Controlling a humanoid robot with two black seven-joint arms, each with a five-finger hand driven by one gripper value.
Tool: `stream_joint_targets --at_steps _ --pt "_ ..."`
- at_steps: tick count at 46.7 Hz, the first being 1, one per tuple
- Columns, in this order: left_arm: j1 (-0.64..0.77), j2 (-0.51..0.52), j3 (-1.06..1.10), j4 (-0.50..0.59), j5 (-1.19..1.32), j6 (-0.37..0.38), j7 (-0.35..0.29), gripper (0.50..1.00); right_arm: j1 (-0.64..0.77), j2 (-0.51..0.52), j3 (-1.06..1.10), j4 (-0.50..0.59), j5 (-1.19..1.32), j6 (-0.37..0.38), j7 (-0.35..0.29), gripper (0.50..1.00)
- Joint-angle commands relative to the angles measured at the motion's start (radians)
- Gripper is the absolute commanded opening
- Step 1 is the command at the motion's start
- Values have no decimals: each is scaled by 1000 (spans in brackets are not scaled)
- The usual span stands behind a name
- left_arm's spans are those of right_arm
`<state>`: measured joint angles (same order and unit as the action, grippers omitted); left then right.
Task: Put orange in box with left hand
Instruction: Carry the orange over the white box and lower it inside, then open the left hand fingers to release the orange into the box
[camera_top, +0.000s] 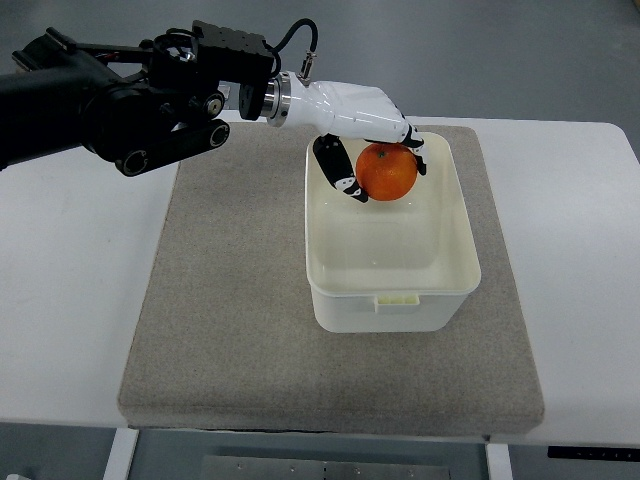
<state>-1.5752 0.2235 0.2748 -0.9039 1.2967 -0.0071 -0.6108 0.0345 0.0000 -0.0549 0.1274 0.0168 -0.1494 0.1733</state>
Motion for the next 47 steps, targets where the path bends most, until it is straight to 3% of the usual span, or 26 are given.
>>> stream_joint_targets --at_steps 1,27,37,47 --pt "9 -7 0 -13 13 -1 0 500 -1 0 1 0 0 1 0 926" --pt "50 -9 -2 -56 30 -4 0 500 -1 0 1 0 0 1 0 926" --pt "52 -7 -3 -66 21 -7 0 715 -1 0 0 0 0 1 0 926" --pt "67 -7 -2 -66 23 -5 0 765 -1 0 0 0 0 -1 0 926"
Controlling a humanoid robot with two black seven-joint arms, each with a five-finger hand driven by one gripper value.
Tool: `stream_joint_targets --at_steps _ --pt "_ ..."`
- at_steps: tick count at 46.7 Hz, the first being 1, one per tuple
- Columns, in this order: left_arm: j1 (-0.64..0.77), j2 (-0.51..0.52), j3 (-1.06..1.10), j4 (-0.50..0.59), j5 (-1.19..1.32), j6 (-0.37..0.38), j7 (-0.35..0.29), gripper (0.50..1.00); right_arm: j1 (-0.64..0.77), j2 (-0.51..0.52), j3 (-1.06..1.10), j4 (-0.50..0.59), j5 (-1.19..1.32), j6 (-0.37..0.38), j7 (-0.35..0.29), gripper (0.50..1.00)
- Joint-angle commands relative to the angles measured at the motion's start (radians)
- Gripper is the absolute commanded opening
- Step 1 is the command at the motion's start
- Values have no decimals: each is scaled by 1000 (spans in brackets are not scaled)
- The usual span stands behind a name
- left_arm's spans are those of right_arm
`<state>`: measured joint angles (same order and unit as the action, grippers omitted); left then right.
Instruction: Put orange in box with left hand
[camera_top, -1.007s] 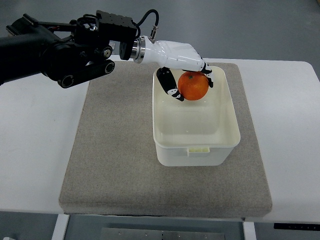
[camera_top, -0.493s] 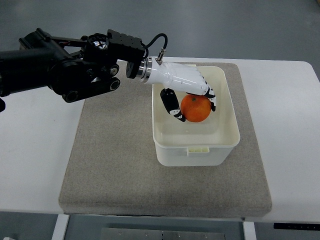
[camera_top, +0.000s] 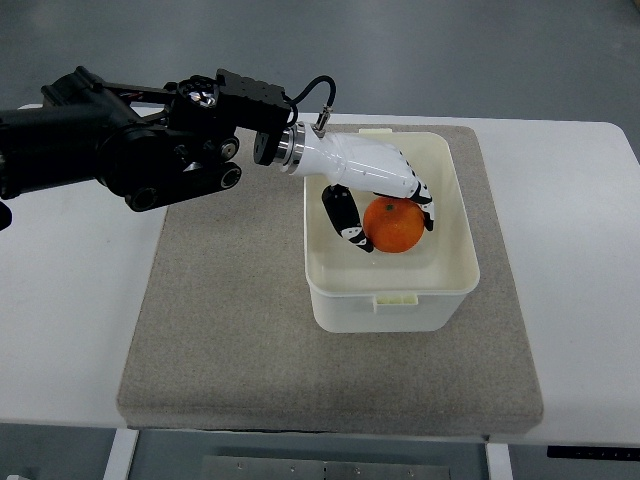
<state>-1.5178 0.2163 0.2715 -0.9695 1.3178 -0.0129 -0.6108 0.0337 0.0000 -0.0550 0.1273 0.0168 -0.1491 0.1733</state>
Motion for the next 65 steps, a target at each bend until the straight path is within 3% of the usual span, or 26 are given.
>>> stream_joint_targets --at_steps 1,13,20,25,47,65 --pt "10 0 2 0 1 1 0 767 2 0 0 0 0 -1 0 926" --pt "15 0 2 0 1 1 0 821 0 0 1 0 0 -1 0 926" --pt "18 1 0 0 -2 1 0 958 0 0 0 0 0 -1 0 926" --pt "18 1 0 2 -2 1 0 990 2 0 0 0 0 -1 0 926" --pt "-2 20 -80 15 -2 1 0 992 2 0 0 0 0 0 0 926" --pt "-64 92 -143 140 23 1 0 992 0 0 1 0 0 0 0 926"
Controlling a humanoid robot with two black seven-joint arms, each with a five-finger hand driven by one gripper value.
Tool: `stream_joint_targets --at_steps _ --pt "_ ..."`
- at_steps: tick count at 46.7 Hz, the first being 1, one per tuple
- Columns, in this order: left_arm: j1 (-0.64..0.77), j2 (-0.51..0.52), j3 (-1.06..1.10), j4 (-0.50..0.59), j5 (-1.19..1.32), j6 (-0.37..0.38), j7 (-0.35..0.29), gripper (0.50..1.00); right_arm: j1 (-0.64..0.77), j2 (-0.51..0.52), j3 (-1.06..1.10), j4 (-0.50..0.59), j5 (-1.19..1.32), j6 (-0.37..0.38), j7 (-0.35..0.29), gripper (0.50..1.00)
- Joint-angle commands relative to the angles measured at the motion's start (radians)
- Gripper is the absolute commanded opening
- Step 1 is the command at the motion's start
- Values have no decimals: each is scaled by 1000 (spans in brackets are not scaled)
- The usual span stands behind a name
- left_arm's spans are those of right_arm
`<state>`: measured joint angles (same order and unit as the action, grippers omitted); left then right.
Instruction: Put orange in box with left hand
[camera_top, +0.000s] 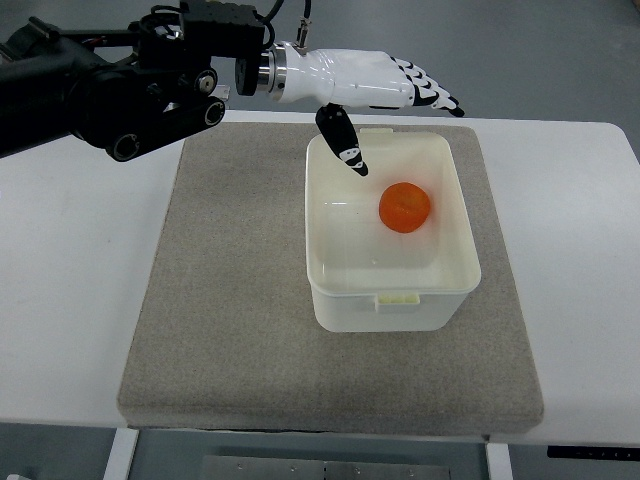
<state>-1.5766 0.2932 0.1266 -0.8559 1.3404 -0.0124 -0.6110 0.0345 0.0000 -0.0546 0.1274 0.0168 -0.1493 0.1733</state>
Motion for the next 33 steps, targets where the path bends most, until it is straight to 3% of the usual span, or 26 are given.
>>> stream_joint_targets --at_steps 1,9,23,29,33 --pt "-5 21 4 37 0 0 0 992 -1 0 1 0 0 0 0 926" --pt "12 44 13 150 -1 5 0 992 1 0 1 0 0 -1 0 926" --pt "118 38 1 449 -33 43 0 990 -1 0 -1 0 0 -1 0 926" --pt "211 37 -1 491 -165 100 0 992 1 0 -1 0 0 0 0 926" --pt "259 9 5 554 -288 94 0 990 -1 0 -1 0 0 0 0 926"
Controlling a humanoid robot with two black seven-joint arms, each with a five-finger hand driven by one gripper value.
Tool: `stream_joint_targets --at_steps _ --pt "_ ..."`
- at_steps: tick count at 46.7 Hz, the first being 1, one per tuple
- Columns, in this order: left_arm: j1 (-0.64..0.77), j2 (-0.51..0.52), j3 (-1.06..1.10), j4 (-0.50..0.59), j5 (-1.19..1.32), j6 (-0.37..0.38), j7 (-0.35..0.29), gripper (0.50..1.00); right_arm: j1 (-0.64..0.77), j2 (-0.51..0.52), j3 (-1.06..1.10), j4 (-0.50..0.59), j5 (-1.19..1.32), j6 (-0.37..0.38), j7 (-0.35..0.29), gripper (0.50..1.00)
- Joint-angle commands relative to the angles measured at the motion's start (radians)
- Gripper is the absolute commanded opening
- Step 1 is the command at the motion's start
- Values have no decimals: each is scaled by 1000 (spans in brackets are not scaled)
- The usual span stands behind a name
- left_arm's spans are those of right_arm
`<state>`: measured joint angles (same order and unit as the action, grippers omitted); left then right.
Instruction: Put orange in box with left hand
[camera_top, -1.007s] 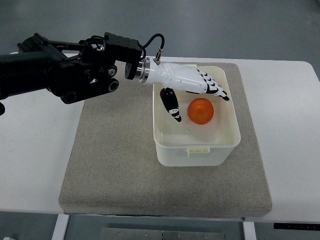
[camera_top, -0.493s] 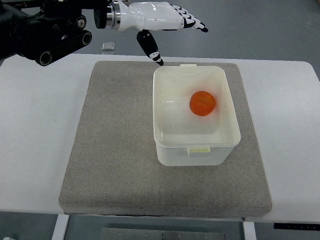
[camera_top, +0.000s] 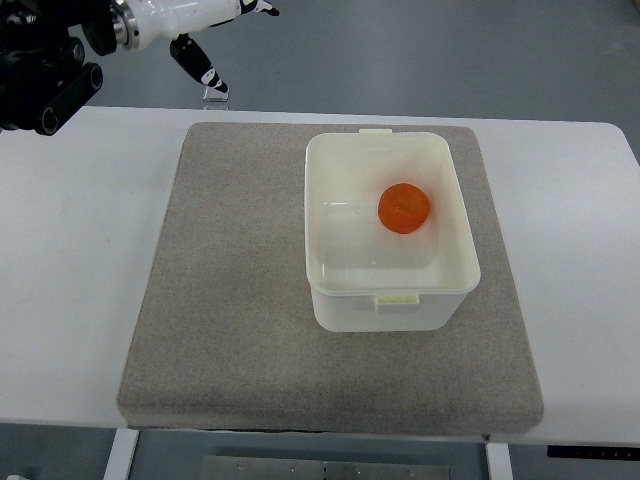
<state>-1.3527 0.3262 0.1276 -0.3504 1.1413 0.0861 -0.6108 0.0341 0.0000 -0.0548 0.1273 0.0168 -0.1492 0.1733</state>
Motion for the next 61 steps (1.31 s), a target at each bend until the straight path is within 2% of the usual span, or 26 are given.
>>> stream_joint_targets --at_steps 1,7,10,23,28,32,37,44,51,57,61 --pt "46 -39 4 69 -115 -6 0 990 1 0 1 0 0 0 0 926" --pt "118 -139 -2 218 -258 -23 0 988 0 0 0 0 0 -1 0 926" --pt "141 -168 -6 255 -340 -51 0 984 1 0 0 0 0 -1 0 926" --pt "198 -188 -28 254 -847 -74 0 984 0 0 0 0 0 -1 0 926" --pt "216 -197 -31 251 -963 -150 0 984 1 0 0 0 0 -1 0 926" --pt "236 -208 -31 254 -1009 -201 0 984 0 0 1 0 0 -1 0 926" --pt "260 -214 -52 251 -1025 -210 0 984 0 0 1 0 0 0 0 926" --pt "277 -219 -229 257 -1086 -216 0 984 1 0 1 0 0 0 0 926" --pt "280 -222 -377 254 -1103 -215 69 984 0 0 0 0 0 0 0 926" --pt "296 -223 -466 251 -1115 -224 83 984 0 0 1 0 0 0 0 926" --pt "299 -223 -506 251 -1141 -259 85 986 0 0 1 0 0 -1 0 926"
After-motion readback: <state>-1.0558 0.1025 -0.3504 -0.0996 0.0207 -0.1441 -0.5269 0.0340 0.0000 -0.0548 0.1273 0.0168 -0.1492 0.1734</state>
